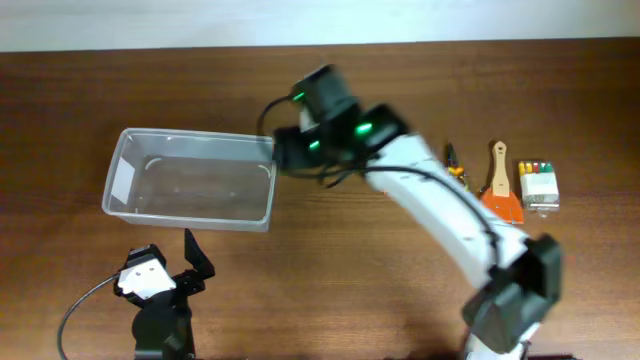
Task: Pack container
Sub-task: 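Push the clear container rightward toward the tools with the right gripper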
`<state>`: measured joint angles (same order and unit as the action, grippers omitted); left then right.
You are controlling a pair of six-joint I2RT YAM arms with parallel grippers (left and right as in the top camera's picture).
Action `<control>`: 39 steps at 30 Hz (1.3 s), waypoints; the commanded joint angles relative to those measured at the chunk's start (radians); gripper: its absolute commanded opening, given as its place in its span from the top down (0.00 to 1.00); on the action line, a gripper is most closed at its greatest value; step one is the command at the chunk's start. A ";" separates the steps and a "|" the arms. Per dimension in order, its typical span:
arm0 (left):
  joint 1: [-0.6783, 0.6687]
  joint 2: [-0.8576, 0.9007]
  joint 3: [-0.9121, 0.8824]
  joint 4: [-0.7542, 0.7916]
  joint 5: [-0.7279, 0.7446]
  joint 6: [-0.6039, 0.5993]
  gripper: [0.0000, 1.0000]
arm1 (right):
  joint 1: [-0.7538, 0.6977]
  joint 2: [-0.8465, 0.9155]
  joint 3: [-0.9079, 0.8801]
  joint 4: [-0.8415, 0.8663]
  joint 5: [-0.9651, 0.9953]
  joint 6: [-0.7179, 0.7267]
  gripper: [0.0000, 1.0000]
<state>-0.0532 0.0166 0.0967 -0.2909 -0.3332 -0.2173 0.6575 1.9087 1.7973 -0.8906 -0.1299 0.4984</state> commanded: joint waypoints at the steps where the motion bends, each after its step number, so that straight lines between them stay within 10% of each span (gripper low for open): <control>1: -0.004 -0.005 -0.004 -0.001 -0.004 0.009 0.01 | 0.077 0.072 0.020 0.018 0.072 0.116 0.20; 10: -0.004 -0.005 -0.004 -0.001 -0.004 0.009 0.01 | 0.157 0.245 0.019 0.071 0.192 0.124 0.27; 16: -0.004 -0.005 -0.004 -0.001 -0.004 0.009 0.01 | 0.107 0.310 0.019 -0.018 0.191 0.158 0.60; 39: -0.004 -0.005 -0.004 -0.001 -0.004 0.009 0.01 | -0.149 0.310 0.019 -0.315 0.128 0.199 0.61</control>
<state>-0.0532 0.0166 0.0967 -0.2909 -0.3332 -0.2173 0.5137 2.2169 1.8027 -1.1965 0.0368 0.6811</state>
